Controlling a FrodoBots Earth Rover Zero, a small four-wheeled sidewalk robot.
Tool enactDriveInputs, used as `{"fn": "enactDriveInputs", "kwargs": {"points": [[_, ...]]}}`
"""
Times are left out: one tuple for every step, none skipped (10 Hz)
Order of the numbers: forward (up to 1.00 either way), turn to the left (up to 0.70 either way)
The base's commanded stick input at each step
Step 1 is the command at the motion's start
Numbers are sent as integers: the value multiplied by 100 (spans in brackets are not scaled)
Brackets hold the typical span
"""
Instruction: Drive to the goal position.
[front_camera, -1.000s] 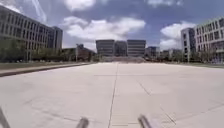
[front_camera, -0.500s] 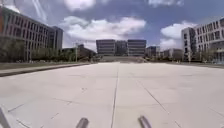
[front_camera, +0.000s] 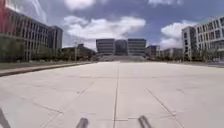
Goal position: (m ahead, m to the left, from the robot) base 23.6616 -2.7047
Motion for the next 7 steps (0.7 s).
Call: {"fn": "enactDriveInputs", "kwargs": {"points": [[70,0],[70,0],[70,0],[70,0],[70,0],[70,0],[70,0]]}}
